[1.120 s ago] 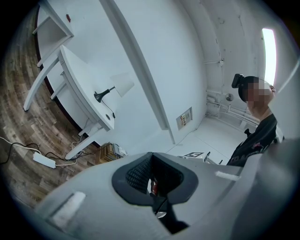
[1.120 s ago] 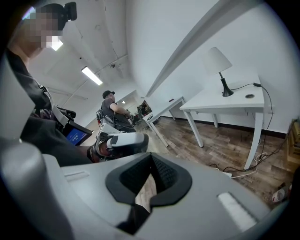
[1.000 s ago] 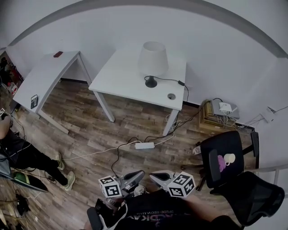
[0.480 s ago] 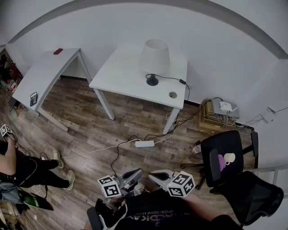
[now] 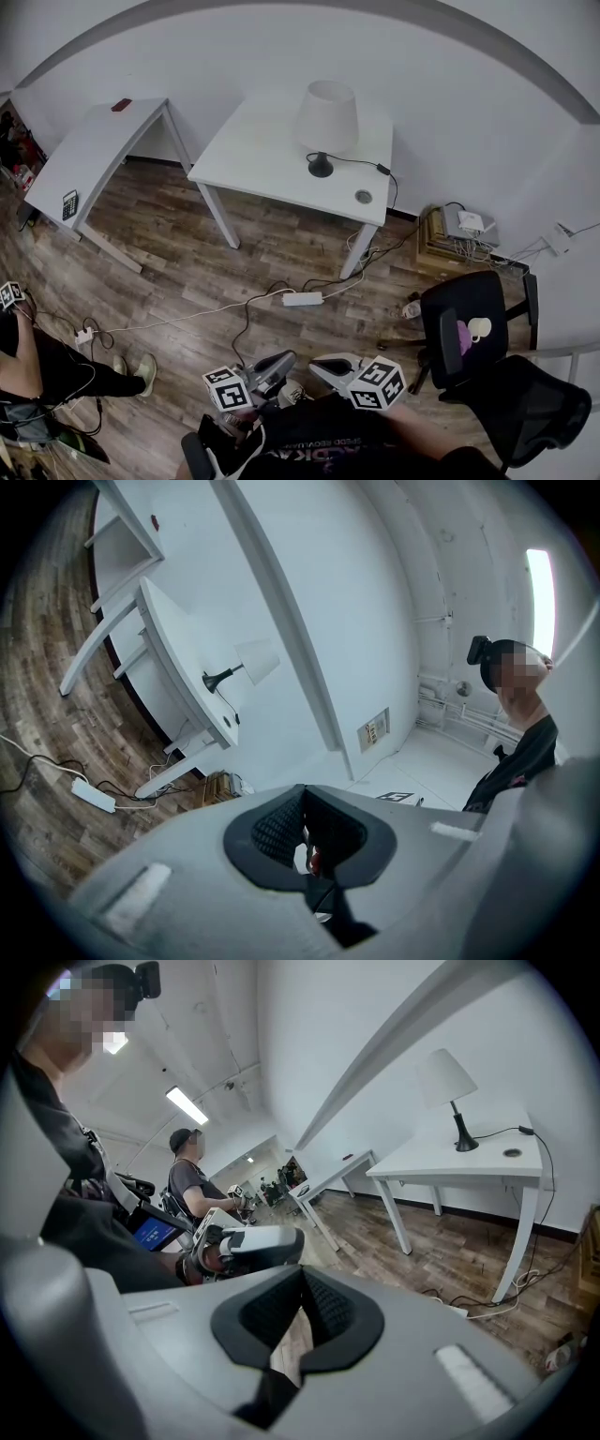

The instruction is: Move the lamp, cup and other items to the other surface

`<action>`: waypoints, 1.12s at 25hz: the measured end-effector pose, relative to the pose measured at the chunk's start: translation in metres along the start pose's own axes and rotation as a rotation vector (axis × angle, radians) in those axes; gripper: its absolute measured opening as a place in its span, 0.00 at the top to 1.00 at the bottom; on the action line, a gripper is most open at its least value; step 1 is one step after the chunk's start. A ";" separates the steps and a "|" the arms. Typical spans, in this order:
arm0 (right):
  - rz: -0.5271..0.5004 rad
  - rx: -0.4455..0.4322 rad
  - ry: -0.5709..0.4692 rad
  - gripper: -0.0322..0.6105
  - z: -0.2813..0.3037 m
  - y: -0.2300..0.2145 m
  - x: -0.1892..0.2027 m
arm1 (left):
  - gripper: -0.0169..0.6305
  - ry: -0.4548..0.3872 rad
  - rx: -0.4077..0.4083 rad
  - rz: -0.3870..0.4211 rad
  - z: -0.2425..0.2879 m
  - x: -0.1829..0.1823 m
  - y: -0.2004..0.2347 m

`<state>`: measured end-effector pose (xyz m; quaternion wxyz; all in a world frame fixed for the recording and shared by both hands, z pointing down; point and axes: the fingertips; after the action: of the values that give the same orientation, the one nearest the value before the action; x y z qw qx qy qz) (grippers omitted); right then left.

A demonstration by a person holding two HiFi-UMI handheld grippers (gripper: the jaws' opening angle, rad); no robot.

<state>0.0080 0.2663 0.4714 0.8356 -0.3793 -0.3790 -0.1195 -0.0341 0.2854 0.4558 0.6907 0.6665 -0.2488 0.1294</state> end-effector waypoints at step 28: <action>0.028 0.021 -0.072 0.94 0.018 -0.019 -0.039 | 0.98 -0.089 -0.041 0.026 -0.025 -0.035 0.015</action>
<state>-0.0377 0.2623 0.4612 0.8269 -0.3799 -0.4048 -0.0898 -0.0666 0.3165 0.4512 0.6908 0.6540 -0.2905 0.1033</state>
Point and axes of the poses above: the fingertips, and each gripper's own axes: z forward along the fingers, y to its left, x out of its underside, and after that the axes turned 1 degree about -x, right-handed
